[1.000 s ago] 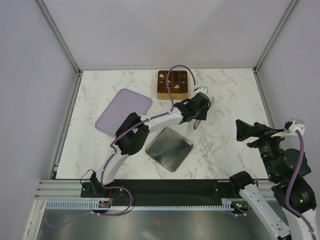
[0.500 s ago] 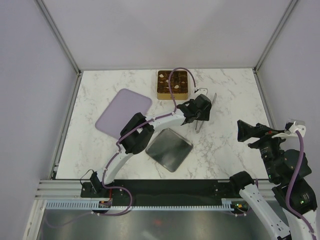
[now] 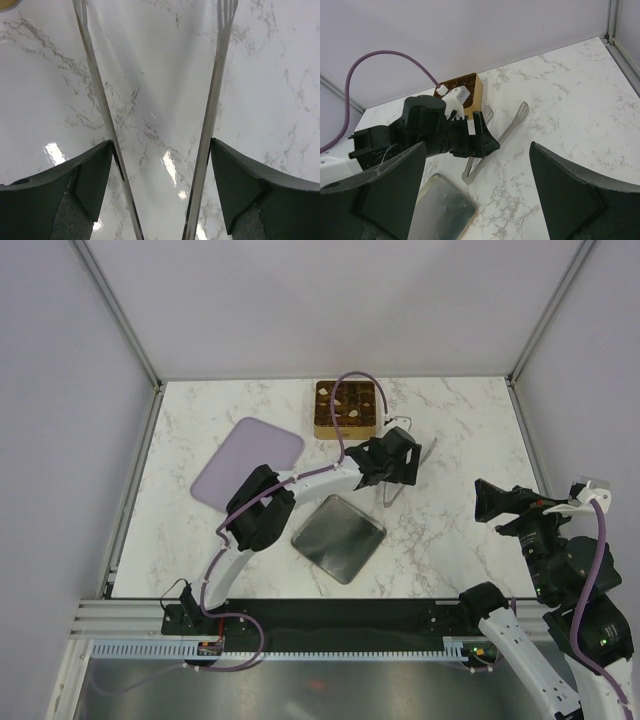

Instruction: Pack the chocolate

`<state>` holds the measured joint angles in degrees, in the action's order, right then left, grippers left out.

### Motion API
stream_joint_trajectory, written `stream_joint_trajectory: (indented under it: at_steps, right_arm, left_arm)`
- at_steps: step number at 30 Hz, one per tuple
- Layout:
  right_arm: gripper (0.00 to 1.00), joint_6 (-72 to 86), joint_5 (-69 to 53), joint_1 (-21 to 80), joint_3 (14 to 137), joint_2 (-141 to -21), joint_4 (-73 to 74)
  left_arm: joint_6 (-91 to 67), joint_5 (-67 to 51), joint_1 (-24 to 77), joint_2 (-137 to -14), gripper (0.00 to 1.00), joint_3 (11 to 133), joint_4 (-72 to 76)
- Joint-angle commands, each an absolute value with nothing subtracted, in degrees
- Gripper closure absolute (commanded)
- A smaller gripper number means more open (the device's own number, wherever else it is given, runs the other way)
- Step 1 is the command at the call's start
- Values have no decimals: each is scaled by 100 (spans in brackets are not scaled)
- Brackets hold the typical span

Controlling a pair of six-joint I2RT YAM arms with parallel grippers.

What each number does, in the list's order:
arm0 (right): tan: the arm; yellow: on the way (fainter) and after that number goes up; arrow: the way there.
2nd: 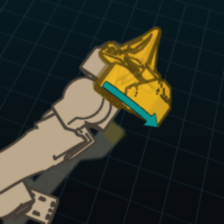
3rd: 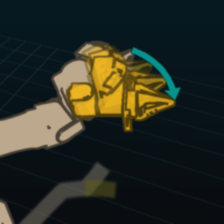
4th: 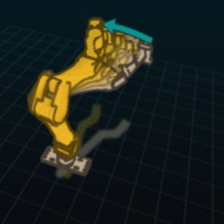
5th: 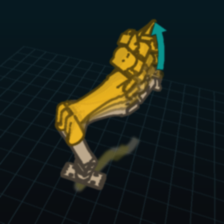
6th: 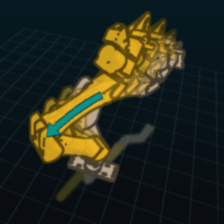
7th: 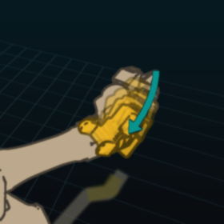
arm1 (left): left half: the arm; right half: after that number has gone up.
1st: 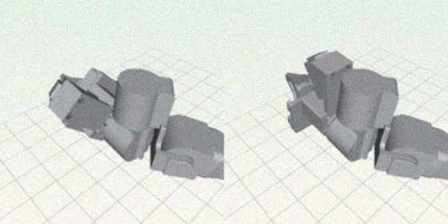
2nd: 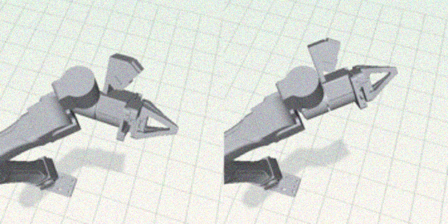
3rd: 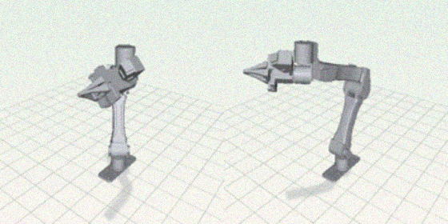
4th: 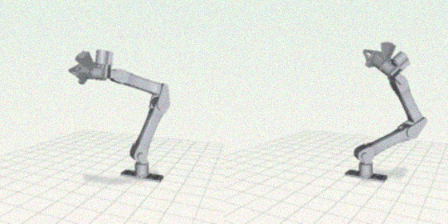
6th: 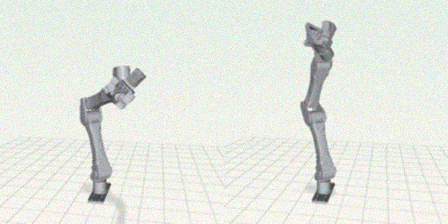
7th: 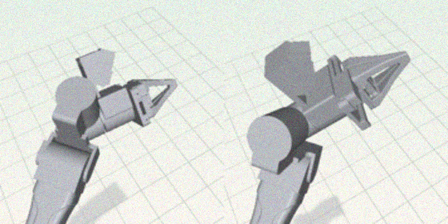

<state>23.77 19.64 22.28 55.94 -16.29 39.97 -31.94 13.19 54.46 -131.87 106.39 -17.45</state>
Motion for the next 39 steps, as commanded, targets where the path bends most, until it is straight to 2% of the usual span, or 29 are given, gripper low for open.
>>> stream_joint_trajectory:
  at_steps: [1,2,3,9,17,26,30,34,36,39]
  right_arm:
    - [8,2417,2022,2250,5713,-1714,3990]
    - [8,2452,2004,2250,5722,-1714,3990]
    - [8,2478,1995,2250,5730,-1731,4016]
    - [8,2671,1864,2250,5801,-1705,4166]
    - [9,2760,1556,2250,5643,-1924,4280]
    - [11,2672,1406,2259,5283,-1925,4228]
    - [11,2593,1275,2250,4922,-1811,4289]
    - [12,2558,1230,2250,5018,-1837,4377]
    - [12,2549,1274,2250,5036,-1933,4386]
    - [12,2619,1213,2250,4992,-1986,4394]
  left_arm:
    - [-2883,1248,5467,-12358,13,10521,-1652]
    - [-2857,1170,5467,-12227,4,10486,-1678]
    - [-2813,1125,5467,-12165,2,10407,-1687]
    - [-2584,967,5467,-12094,3,10380,-1775]
    - [-2479,1116,5467,-11304,15,9959,-2425]
    - [-2285,633,5650,-9389,22,7377,-2698]
    - [-2364,703,5932,-8931,22,6857,-2821]
    - [-2434,1113,6389,-8956,26,6785,-2821]
    - [-2443,1536,6810,-9244,27,6942,-2821]
    - [-2443,1609,6926,-9771,30,7127,-2813]
